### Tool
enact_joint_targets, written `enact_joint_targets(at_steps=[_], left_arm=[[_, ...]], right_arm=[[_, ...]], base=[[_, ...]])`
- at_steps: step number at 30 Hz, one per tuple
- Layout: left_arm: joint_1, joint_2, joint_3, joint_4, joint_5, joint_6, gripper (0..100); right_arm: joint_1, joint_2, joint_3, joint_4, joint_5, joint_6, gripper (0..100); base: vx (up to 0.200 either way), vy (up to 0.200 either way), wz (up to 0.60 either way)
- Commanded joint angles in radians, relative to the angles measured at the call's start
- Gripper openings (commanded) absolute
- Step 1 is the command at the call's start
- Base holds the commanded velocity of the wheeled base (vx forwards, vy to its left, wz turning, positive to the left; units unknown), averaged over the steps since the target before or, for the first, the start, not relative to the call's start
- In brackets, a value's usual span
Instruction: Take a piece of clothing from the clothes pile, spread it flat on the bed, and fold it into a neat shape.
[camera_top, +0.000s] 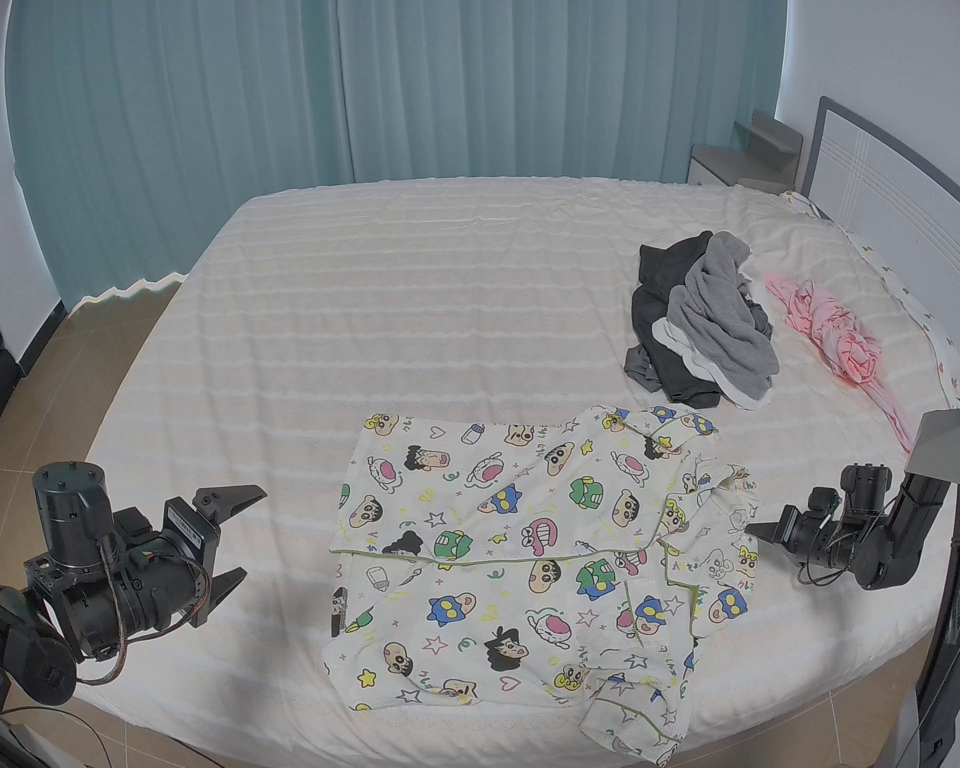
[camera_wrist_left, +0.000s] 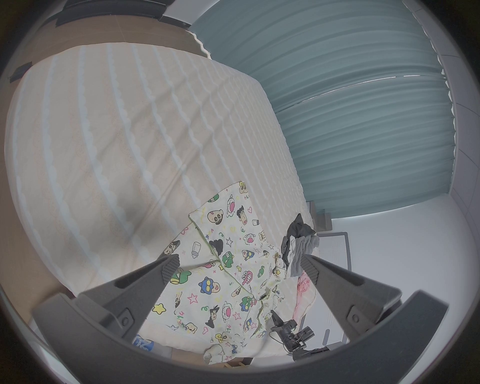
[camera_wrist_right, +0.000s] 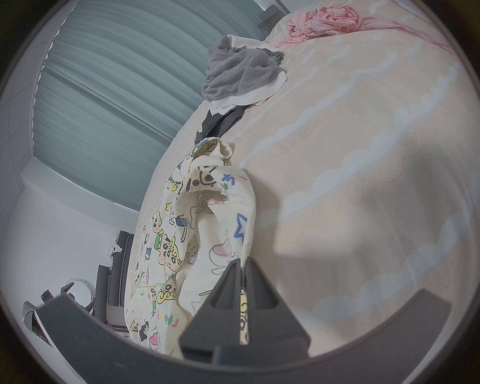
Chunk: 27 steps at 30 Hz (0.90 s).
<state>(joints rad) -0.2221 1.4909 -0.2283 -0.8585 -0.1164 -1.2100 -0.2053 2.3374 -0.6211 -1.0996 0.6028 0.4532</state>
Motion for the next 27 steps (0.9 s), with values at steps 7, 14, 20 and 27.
enact_joint_targets(at_steps=[7,14,20,27], left_arm=[[0.0,0.002,0.001,-0.001,0.0,0.0,100],[-0.002,0.003,0.001,-0.001,0.0,0.0,100],[-0.002,0.003,0.001,-0.001,0.0,0.001,100],[-0.002,0.005,0.003,0.001,0.0,0.001,100]], right_arm=[[-0.057,-0.076,0.023,-0.031,-0.005,0.022,0],[-0.086,-0.101,0.021,-0.028,-0.008,0.01,0],[-0.115,-0.101,0.0,-0.026,-0.014,0.001,0],[-0.155,-0.09,-0.043,-0.026,-0.044,-0.001,0]], base=[[0.0,0.0,0.0],[0.0,0.0,0.0],[0.0,0.0,0.0],[0.0,0.0,0.0]])
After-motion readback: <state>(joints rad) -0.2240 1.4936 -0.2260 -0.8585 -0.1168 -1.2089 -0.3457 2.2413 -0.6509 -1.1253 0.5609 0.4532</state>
